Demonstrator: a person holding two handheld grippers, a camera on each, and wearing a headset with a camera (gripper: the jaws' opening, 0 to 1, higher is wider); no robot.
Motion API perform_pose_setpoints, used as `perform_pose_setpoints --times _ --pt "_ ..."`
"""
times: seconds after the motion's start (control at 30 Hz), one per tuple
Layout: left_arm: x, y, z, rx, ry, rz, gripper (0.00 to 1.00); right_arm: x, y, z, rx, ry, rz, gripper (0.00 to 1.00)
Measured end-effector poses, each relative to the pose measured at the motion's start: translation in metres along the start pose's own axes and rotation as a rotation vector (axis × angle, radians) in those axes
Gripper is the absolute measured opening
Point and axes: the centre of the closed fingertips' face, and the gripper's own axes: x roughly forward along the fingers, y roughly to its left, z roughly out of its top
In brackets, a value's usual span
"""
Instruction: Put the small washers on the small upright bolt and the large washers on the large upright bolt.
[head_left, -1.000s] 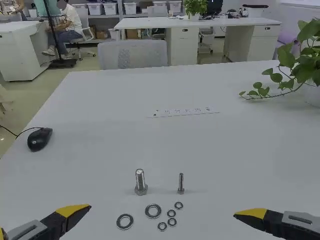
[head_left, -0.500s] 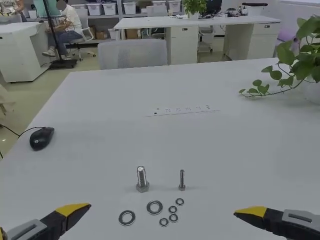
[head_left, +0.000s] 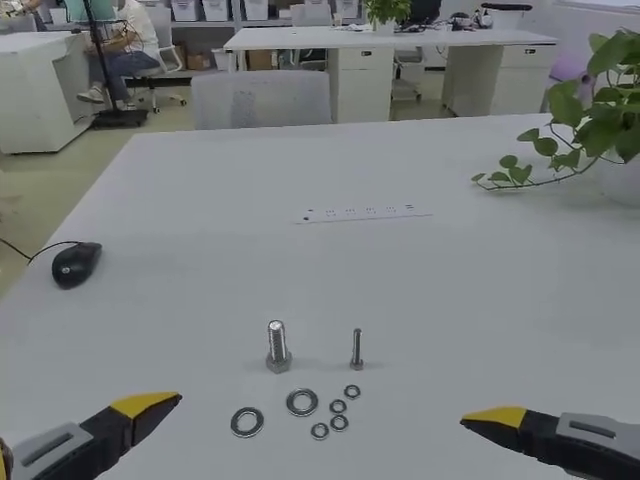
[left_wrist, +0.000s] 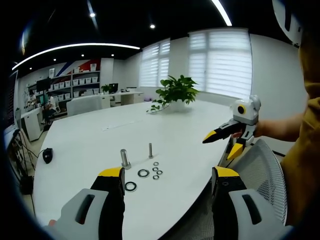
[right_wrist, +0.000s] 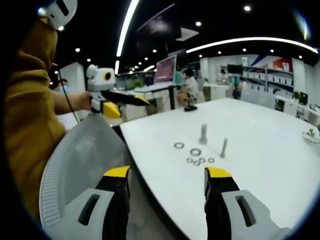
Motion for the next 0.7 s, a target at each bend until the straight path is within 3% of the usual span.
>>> perform_pose_setpoints --times 0.4,0.7 --pt "0.0008 -0.0067 -0.0031 0.006 0.008 -0.023 0.7 -0.0004 0.0045 0.0002 0.001 0.005 0.006 0.6" --pt "0.0055 -0.0093 -0.0026 0.018 0.011 -0.028 0.7 0.0078 0.0014 0.0032 -0.033 0.051 0.038 0.56"
